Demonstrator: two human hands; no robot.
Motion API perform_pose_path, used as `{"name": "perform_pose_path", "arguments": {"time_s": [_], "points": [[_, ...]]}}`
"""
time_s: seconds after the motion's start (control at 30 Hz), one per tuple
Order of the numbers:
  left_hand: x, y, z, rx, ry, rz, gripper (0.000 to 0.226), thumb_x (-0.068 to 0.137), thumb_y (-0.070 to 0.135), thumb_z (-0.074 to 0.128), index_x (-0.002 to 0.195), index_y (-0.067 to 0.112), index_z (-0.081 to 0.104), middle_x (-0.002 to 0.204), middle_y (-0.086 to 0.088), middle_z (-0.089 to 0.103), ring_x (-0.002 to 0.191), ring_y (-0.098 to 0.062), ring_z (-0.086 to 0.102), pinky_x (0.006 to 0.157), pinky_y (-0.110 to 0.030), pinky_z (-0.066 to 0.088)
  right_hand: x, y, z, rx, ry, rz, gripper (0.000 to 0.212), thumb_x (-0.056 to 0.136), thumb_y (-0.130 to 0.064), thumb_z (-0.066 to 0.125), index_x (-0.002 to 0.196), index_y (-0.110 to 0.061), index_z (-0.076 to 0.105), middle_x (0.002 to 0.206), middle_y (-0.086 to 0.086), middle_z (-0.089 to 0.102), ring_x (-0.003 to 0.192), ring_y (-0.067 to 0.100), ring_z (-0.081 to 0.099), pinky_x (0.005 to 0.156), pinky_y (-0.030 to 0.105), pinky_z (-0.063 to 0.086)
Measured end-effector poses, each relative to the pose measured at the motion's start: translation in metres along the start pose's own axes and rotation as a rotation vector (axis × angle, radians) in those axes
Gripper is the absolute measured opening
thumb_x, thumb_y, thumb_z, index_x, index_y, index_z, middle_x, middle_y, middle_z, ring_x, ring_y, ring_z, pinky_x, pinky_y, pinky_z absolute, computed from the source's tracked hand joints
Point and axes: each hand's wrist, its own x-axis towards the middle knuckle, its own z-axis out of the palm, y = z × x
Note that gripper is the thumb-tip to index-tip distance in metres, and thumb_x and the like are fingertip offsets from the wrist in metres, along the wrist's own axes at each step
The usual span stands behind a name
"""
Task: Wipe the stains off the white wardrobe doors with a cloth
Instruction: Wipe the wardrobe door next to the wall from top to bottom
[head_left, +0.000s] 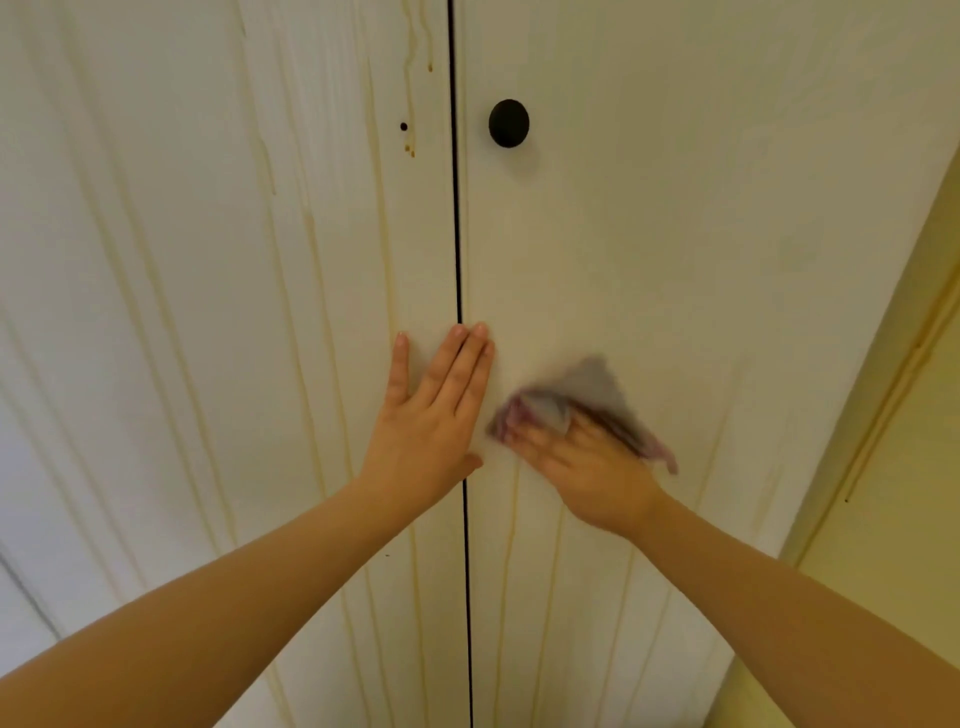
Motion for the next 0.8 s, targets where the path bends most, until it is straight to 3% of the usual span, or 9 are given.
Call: {"name": "perform_pose_path", "arguments": {"time_s": [0.1,0.2,0.3,0.4,0.47,0.57,0.67,0.73,0.8], "points": [[-0.001,0.001,0.001,0.004,0.0,-0.012,0.132,0.044,0.05,0.088,0.145,-0.002,0.018,0.153,-0.012,0.015,0.141,-0.028,0.016,0.112,-0.058,-0.004,-0.005,-0.001,-0.007,0.096,0.016,0.144,0.046,0.098,-0.052,0.019,0.142,-0.043,0.011,0.114,-0.037,0.046,0.065,-0.011,0.059,0.053,0.0,0.036],[0.001,0.006,0.001,0.026,-0.01,0.013,0.131,0.047,0.047,0.086,0.145,-0.001,0.015,0.153,-0.011,0.015,0.142,-0.027,0.015,0.112,-0.058,-0.005,0.031,0.014,-0.044,0.095,0.168,0.147,0.045,0.09,-0.007,0.032,0.128,-0.019,0.053,0.114,-0.005,0.064,0.095,0.01,0.059,0.085,0.013,0.038],[0.001,0.012,0.002,0.037,-0.013,0.038,0.128,0.05,0.045,0.084,0.146,-0.001,0.014,0.154,-0.012,0.013,0.142,-0.027,0.014,0.112,-0.058,-0.005,0.024,0.02,-0.034,0.024,0.317,0.16,0.044,0.094,0.0,0.025,0.135,-0.006,0.039,0.137,0.013,0.047,0.133,0.024,0.032,0.109,0.036,0.024],[0.002,0.014,0.002,0.029,0.022,0.027,0.123,0.05,0.038,0.085,0.146,-0.001,0.017,0.153,-0.012,0.015,0.143,-0.028,0.014,0.112,-0.058,-0.004,-0.027,0.017,0.002,-0.024,0.219,0.003,0.056,0.094,0.002,0.021,0.147,-0.016,0.021,0.152,0.002,0.025,0.142,0.017,0.016,0.111,0.034,0.025],[0.003,0.014,0.003,0.03,0.04,0.038,0.122,0.051,0.037,0.084,0.146,0.0,0.016,0.153,-0.011,0.015,0.143,-0.028,0.011,0.113,-0.057,-0.005,-0.037,0.018,-0.001,-0.013,0.198,-0.06,0.059,0.092,0.001,0.029,0.146,-0.019,0.019,0.148,0.002,0.034,0.132,0.019,0.037,0.095,0.029,0.046],[0.009,0.022,0.004,0.03,0.066,0.063,0.119,0.053,0.036,0.083,0.146,0.0,0.018,0.152,-0.011,0.017,0.142,-0.029,0.013,0.112,-0.057,-0.003,-0.001,0.024,-0.03,0.103,0.209,0.188,0.086,0.063,0.001,0.053,0.144,-0.017,0.03,0.134,0.007,0.052,0.104,0.023,0.062,0.068,0.028,0.057],[0.012,0.034,0.004,0.034,0.1,0.086,0.112,0.057,0.032,0.079,0.146,0.0,0.019,0.152,-0.011,0.019,0.142,-0.028,0.015,0.112,-0.058,0.0,0.011,0.029,-0.032,0.094,0.277,0.315,0.064,0.07,0.002,0.041,0.134,-0.001,0.041,0.136,0.017,0.046,0.13,0.026,0.033,0.109,0.025,0.023],[0.014,0.037,0.005,0.028,0.099,0.091,0.114,0.056,0.035,0.08,0.146,0.0,0.019,0.152,-0.011,0.017,0.142,-0.028,0.013,0.112,-0.058,-0.001,-0.012,0.025,-0.017,0.027,0.217,0.265,0.058,0.079,-0.002,0.03,0.137,-0.004,0.032,0.139,0.017,0.043,0.139,0.024,0.018,0.114,0.026,0.008],[0.015,0.034,0.006,0.02,0.089,0.078,0.115,0.057,0.045,0.079,0.145,0.0,0.02,0.153,-0.011,0.017,0.142,-0.027,0.016,0.112,-0.057,0.0,-0.041,0.013,-0.001,0.026,0.181,0.201,0.056,0.083,0.001,0.029,0.138,-0.008,0.031,0.14,0.014,0.044,0.142,0.016,0.013,0.113,0.022,0.016]]}}
